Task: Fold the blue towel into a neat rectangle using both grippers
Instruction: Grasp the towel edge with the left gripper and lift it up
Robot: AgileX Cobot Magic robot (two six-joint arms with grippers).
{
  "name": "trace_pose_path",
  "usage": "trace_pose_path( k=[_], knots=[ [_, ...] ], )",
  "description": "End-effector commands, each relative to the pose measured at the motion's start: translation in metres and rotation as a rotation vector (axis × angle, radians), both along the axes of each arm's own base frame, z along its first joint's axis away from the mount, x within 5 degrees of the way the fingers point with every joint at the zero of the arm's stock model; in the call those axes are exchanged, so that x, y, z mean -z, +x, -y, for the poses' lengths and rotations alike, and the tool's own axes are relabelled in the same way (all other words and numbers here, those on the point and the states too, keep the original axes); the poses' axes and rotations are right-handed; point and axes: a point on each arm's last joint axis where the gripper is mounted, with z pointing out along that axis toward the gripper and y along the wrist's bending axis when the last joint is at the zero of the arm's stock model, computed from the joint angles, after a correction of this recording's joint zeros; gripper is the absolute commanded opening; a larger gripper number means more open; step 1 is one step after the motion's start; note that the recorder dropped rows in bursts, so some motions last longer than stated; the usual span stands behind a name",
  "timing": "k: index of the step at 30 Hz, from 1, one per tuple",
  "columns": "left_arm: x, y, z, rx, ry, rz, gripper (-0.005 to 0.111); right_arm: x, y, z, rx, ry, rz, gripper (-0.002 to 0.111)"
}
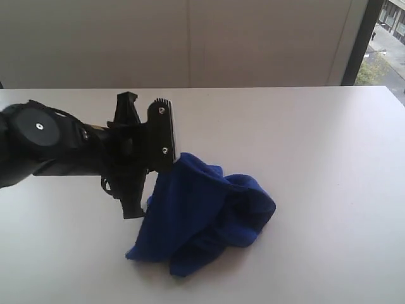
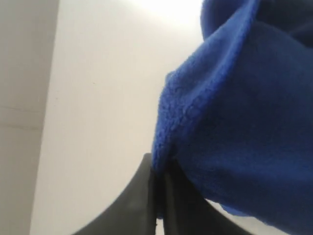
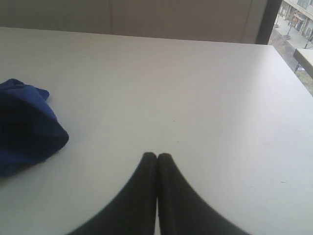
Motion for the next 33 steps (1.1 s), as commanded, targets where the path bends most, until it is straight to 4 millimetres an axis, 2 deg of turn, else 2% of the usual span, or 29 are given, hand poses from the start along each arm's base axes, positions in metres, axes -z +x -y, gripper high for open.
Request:
trace_pose_path(
  k=[1, 12, 21, 25, 33],
  knots=[
    [-0.028, -0.009, -0.004, 0.004, -0.070, 0.046, 0.000, 0.000, 0.000, 0.000, -0.001, -0.005, 0.008, 0.000],
    [-0.081, -0.036, -0.022, 0.040, -0.182, 0.158, 0.000, 0.000, 0.000, 0.000, -0.008, -0.043, 0.007, 0.000],
    [-0.108, -0.050, -0.036, 0.040, -0.233, 0.255, 0.000, 0.000, 0.000, 0.001, -0.013, -0.081, 0.015, 0.000],
    [-0.110, -0.051, -0.037, 0.064, -0.195, 0.303, 0.000, -0.011, 0.002, 0.000, -0.037, -0.206, 0.128, 0.000],
    [-0.122, -0.042, -0.047, -0.060, -0.181, 0.467, 0.000, -0.038, 0.001, -0.003, -0.042, -0.162, 0.426, 0.000]
  ],
)
